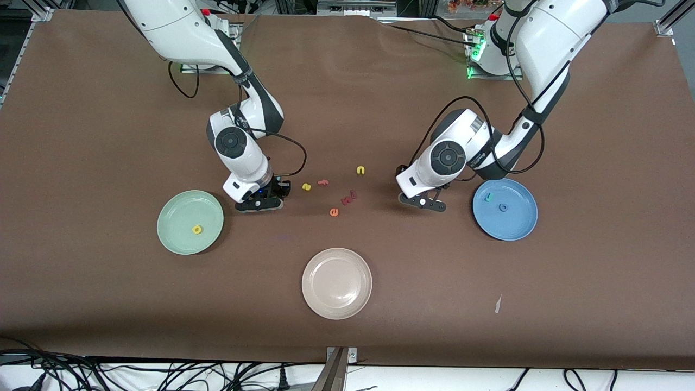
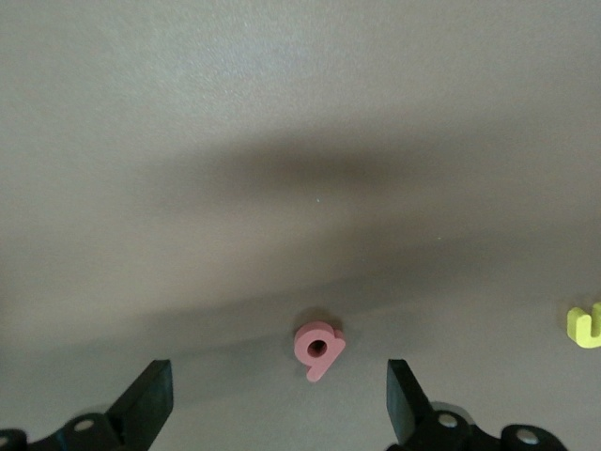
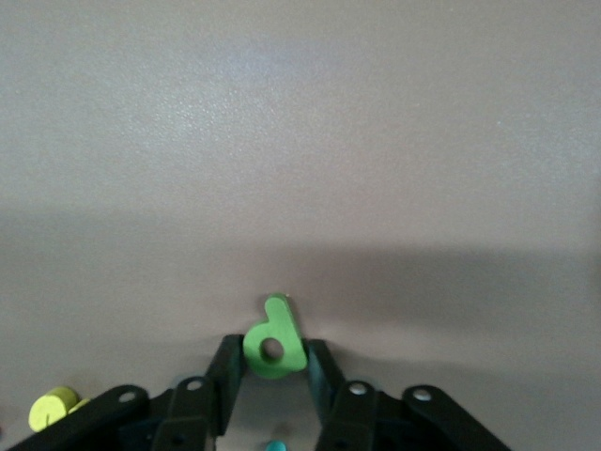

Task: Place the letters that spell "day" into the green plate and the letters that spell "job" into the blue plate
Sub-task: 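Carry the green d to the green plate while the left gripper grasps the pink g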

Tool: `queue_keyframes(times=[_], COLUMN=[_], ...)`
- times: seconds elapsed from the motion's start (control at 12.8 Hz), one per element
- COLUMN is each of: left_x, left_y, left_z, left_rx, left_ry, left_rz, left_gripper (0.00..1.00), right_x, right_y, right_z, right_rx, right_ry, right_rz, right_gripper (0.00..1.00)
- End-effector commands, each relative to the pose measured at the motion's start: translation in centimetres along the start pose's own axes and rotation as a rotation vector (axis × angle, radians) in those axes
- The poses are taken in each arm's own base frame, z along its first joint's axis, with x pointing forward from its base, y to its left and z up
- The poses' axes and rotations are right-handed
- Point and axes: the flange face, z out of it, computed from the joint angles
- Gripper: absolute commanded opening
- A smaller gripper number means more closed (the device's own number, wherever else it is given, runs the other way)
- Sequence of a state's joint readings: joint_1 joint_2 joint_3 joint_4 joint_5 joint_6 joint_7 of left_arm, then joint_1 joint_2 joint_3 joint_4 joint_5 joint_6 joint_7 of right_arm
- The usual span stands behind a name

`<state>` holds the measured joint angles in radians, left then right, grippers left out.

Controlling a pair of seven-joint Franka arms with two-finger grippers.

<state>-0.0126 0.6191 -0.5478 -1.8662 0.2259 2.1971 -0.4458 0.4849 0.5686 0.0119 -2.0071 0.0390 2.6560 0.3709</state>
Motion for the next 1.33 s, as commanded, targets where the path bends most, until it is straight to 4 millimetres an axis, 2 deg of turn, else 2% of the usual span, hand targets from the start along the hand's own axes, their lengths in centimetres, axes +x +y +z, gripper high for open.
queue_keyframes(times=[0.0,0.16,0.23,0.39,0.62,0.7,0.78,0.86,0.94,1.01,1.09,1.17,1.25], left_x=[0.0,-0.3,-0.8,-1.5,-1.7,-1.8,-1.8,-2.0,-2.1,-2.1,-2.1,-2.1,-2.0], left_y=[0.1,-0.1,-0.2,-0.5,-0.1,0.0,0.1,0.0,-0.2,-0.1,-0.1,-0.1,-0.2], left_z=[1.3,2.8,3.8,4.8,4.8,4.8,4.8,5.2,5.3,5.4,5.4,5.3,5.1], left_rx=[-0.018,-0.040,-0.052,-0.050,-0.043,-0.037,-0.008,0.012,0.014,0.014,0.013,0.013,0.015], left_ry=[0.018,0.030,0.043,0.044,0.046,0.048,0.063,0.064,0.062,0.061,0.061,0.063,0.064], left_rz=[-0.015,-0.017,-0.016,-0.011,0.001,0.009,0.043,0.065,0.065,0.067,0.067,0.067,0.065], left_gripper=[1.00,0.99,0.98,0.95,0.85,0.72,0.49,0.31,0.21,0.20,0.15,0.10,0.03], right_x=[-0.6,0.2,0.8,2.3,3.8,4.0,4.1,4.2,4.2,4.2,4.3,4.2,3.8], right_y=[0.1,0.6,1.6,5.4,13.2,15.9,18.4,20.6,21.0,21.0,20.7,19.7,16.5], right_z=[0.0,-2.0,-3.4,-7.1,-11.7,-12.4,-12.6,-12.4,-12.1,-12.1,-12.2,-12.0,-11.7], right_rx=[-0.006,-0.005,-0.013,-0.023,-0.034,-0.040,-0.040,-0.039,-0.039,-0.040,-0.037,-0.035,-0.026], right_ry=[0.005,0.013,-0.007,-0.022,-0.054,-0.066,-0.076,-0.079,-0.081,-0.079,-0.077,-0.078,-0.081], right_rz=[-0.034,-0.057,-0.071,-0.107,-0.217,-0.255,-0.284,-0.292,-0.289,-0.280,-0.262,-0.204,-0.158], right_gripper=[0.31,0.30,0.31,0.30,0.31,0.31,0.33,0.44,0.61,0.69,0.74,0.74,0.74])
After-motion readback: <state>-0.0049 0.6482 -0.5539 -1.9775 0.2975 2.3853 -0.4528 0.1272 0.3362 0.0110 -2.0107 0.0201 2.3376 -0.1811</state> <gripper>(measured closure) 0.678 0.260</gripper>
